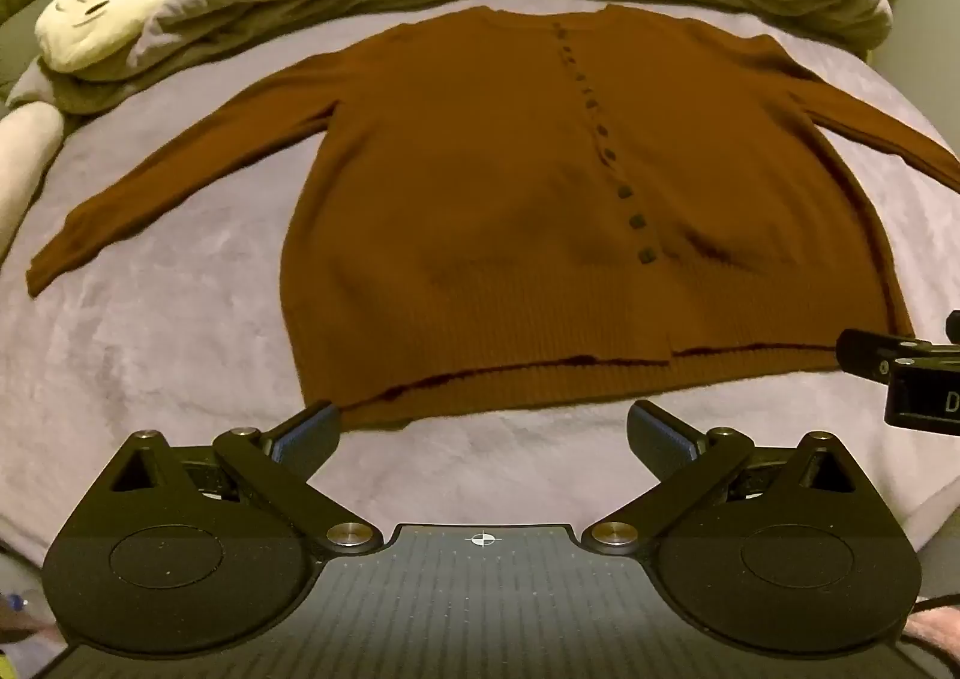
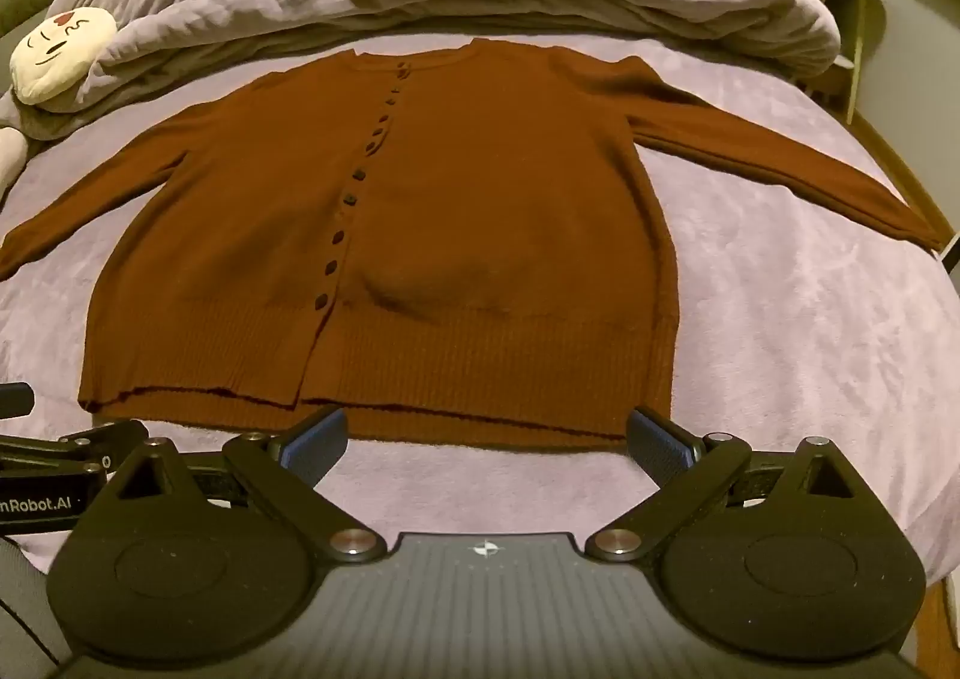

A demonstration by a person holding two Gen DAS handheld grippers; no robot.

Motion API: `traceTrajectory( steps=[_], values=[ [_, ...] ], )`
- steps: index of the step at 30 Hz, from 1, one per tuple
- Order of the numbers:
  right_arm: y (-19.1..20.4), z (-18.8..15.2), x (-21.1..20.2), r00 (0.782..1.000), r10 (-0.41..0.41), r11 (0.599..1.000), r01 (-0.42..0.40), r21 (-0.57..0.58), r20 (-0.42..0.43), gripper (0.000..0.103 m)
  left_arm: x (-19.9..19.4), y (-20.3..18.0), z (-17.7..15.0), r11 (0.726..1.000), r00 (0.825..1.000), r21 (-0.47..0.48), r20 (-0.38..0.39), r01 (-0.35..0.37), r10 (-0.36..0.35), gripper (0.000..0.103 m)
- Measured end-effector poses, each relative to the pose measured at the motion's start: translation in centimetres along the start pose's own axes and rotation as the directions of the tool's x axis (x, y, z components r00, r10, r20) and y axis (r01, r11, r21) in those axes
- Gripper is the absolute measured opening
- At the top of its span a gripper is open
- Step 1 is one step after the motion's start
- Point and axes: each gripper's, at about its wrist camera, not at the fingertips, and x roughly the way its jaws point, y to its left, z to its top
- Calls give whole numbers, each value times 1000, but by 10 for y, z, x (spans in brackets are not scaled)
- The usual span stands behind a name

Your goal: Fold small clothes

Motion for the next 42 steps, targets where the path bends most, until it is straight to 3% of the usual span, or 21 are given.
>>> traceTrajectory(
  steps=[42],
  values=[
    [-3,1,0,999,-7,1000,7,-7,32,99,6,3,1,998,999,-49,-44,27,-29,103]
  ],
)
